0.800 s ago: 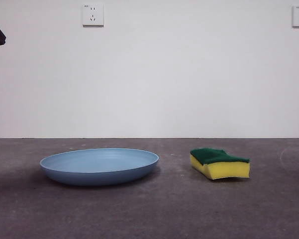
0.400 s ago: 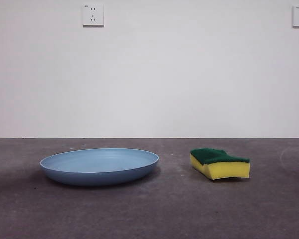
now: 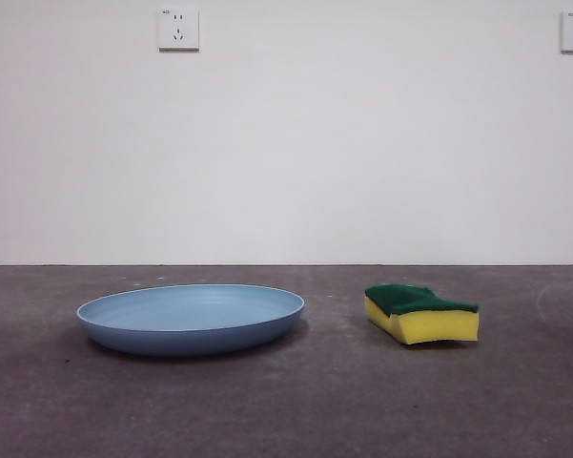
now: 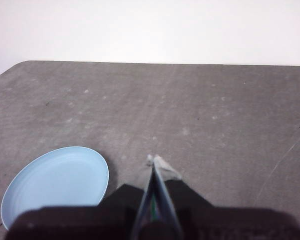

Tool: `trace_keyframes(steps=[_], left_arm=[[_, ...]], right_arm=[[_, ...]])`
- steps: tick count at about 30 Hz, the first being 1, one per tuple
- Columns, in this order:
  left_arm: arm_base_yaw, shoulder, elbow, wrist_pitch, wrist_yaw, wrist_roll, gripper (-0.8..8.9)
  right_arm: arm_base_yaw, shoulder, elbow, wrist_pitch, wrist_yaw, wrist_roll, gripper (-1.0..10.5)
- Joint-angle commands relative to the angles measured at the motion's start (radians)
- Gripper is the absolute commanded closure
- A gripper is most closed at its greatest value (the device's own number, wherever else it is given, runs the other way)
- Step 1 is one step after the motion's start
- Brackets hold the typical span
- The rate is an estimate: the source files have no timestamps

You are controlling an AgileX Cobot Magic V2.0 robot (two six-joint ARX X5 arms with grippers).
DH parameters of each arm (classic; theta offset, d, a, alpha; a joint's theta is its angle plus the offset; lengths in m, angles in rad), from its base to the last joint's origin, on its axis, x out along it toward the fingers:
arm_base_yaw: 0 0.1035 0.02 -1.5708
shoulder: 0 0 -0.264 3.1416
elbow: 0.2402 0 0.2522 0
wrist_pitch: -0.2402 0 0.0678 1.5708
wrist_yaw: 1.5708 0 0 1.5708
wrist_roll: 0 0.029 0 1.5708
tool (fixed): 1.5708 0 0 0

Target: Pick up the plate,pick up the cloth,clean the plate with the cloth

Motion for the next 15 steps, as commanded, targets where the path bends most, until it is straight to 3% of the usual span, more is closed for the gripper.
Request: trace_keyframes(steps=[1,15], left_arm=[[0.039,-0.048,-0.067,0.013,0.000,0.024,8.17],[0.074,-0.212,-0.319,0.058,0.044,0.054,8.17]], right_arm=[[0.001,-0.002,-0.008,0.005,0.005,0.010,9.5],[0.001,-0.002,-0.008,0.005,0.005,0.010,9.5]])
